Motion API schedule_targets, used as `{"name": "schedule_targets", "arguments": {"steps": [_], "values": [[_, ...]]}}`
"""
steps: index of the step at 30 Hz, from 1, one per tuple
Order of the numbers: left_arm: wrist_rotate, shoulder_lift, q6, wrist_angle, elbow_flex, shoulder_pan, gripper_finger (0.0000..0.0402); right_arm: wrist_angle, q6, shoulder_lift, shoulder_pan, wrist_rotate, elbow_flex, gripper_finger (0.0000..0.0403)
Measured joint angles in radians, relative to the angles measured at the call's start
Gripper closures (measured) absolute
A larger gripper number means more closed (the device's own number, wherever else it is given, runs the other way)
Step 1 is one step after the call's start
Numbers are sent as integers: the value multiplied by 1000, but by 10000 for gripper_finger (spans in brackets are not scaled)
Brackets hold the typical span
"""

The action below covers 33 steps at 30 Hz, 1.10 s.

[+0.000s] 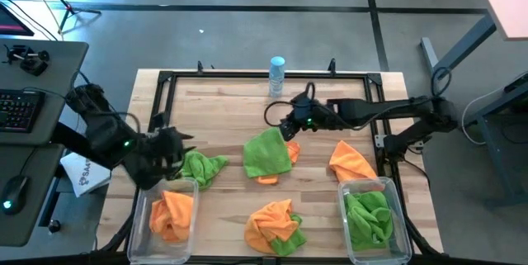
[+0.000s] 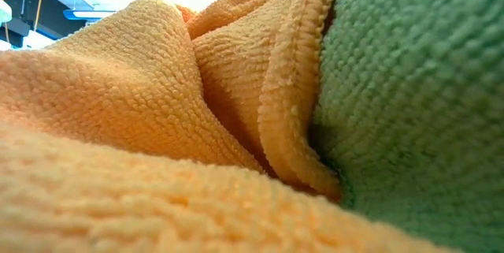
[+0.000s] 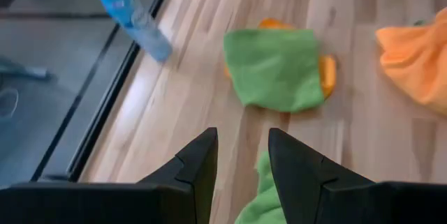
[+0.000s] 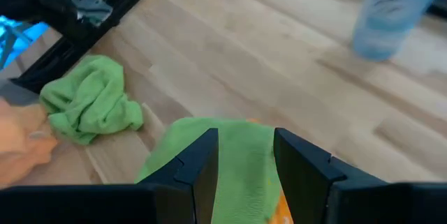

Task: Sort microfiber towel by color & place in baskets
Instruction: Put the green microfiber cloth into the right transparent bin

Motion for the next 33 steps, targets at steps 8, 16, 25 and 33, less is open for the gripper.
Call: {"name": "schedule_targets", "arguments": {"steps": [8,16,25,33], "values": [[116,-7,395,354,-20,190,284,48,12,97,-10,-148,0,268],[358,-33,568,704,-252,407,284,7,28,130,-20,-162,0,268],[540,-45,560,1098,-460,574,284,-103,54,166,-82,-247,-1,268],[550,-45,459,1148,-483,610,284,-42,-9,224,-120,-264,0,268]]}}
